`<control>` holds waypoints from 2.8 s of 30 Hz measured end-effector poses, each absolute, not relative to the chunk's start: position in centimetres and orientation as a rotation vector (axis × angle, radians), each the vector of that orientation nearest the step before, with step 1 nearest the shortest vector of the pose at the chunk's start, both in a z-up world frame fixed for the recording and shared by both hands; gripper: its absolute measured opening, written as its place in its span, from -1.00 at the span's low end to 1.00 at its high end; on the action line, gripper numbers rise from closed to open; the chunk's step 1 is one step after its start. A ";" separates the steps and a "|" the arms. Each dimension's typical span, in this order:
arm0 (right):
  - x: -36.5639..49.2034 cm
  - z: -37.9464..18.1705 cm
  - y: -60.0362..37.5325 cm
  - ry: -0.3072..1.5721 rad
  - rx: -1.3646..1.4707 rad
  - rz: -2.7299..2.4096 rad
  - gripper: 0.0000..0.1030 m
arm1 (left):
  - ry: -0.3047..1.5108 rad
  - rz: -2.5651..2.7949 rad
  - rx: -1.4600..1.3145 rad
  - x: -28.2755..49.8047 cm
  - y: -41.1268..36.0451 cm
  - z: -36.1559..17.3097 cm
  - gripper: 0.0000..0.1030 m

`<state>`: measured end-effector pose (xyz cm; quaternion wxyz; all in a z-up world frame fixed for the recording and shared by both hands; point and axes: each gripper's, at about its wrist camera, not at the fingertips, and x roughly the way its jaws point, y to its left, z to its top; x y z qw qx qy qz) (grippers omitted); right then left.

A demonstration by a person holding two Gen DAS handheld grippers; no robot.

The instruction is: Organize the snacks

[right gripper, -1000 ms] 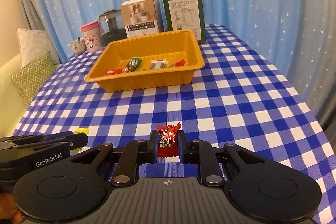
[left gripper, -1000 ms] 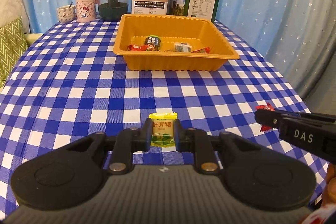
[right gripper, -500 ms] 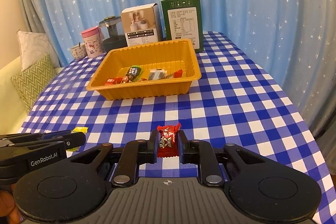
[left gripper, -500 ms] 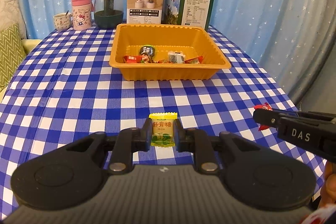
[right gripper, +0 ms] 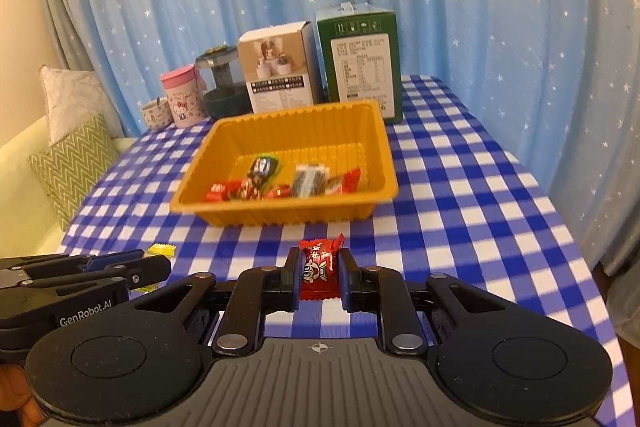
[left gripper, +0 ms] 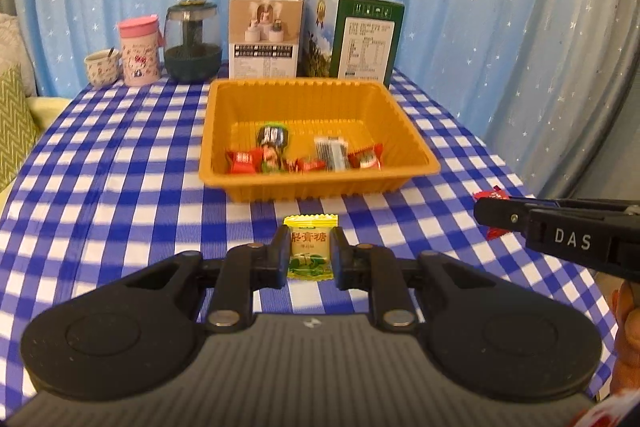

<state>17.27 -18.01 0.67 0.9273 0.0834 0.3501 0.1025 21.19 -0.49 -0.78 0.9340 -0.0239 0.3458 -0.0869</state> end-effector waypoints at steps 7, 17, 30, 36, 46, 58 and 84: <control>21.3 1.9 -18.3 0.706 0.150 0.223 -0.64 | 0.686 -0.203 -0.033 25.5 -0.3 0.9 -0.65; 27.5 2.0 -17.8 0.714 0.123 0.251 -0.64 | 0.692 -0.227 -0.032 31.4 0.3 1.8 -0.65; 33.1 -0.2 -17.1 0.757 0.125 0.277 -0.64 | 0.722 -0.220 -0.022 36.7 1.2 -0.2 -0.65; 35.0 -1.0 -17.5 0.762 0.144 0.281 -0.64 | 0.741 -0.215 -0.034 38.7 2.0 -1.5 -0.65; 37.1 -2.4 -17.4 0.775 0.170 0.276 -0.64 | 0.761 -0.229 -0.045 41.2 1.5 -2.6 -0.65; 37.5 -3.4 -17.8 0.791 0.184 0.270 -0.64 | 0.743 -0.210 -0.052 41.2 2.2 -2.8 -0.23; 37.2 -2.2 -19.5 0.766 0.310 0.253 0.14 | 0.746 -0.156 -0.003 37.4 3.1 -3.6 0.62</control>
